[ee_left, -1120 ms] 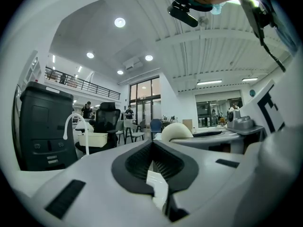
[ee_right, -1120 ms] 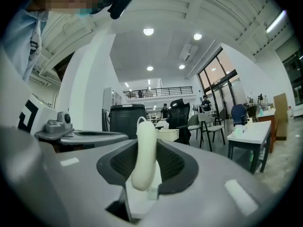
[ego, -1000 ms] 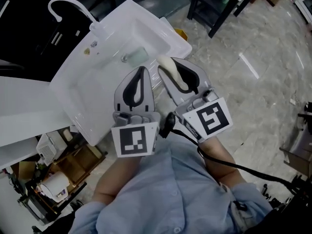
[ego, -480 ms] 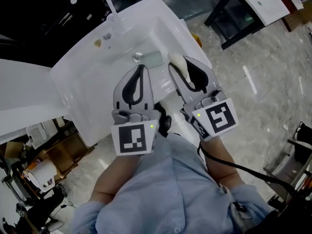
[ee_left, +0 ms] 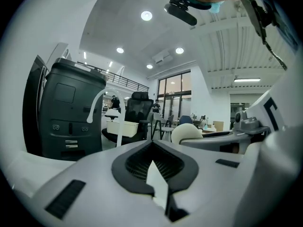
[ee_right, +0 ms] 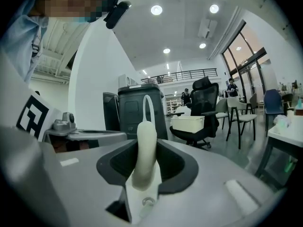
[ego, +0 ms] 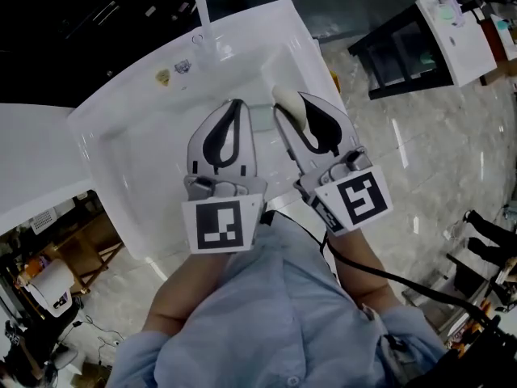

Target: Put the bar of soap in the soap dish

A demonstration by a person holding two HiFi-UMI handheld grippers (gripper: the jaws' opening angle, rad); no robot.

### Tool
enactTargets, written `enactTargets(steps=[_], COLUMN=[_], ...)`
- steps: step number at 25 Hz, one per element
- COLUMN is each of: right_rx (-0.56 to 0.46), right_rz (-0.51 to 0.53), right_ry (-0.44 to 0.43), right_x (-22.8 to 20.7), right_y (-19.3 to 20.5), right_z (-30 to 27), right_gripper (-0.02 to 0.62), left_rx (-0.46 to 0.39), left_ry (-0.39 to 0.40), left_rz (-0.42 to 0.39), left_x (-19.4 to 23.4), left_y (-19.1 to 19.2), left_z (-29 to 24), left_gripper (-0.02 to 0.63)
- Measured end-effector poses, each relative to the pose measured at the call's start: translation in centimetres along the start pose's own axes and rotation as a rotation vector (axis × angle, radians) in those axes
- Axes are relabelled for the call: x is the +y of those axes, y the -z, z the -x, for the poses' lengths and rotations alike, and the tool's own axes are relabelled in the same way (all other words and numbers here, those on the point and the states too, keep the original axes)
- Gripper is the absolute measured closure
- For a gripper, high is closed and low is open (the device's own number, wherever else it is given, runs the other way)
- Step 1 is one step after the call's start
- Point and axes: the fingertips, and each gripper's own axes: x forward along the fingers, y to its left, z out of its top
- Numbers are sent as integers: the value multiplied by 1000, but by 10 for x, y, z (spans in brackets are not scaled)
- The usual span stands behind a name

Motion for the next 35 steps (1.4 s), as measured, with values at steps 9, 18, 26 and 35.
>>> enactTargets(steps=[9, 18, 26, 35], right_rx=[50, 110, 237, 328], right_rz=[41, 55, 54, 93], right_ry=[-112, -291, -423, -514], right_x=[-5, -19, -25, -20], right_y=[-9, 12, 69, 129], right_z=[-39, -60, -80, -91], right_gripper=[485, 485, 485, 485], left_rx=[-1, 8, 30, 48], left_ry=[-114, -324, -471, -539], left_rz=[33, 73, 144, 219], left_x=[29, 51, 73, 88], left_y=[-8, 4, 37, 77], left_z=[-15, -23, -19, -9], left_gripper=[601, 601, 601, 601])
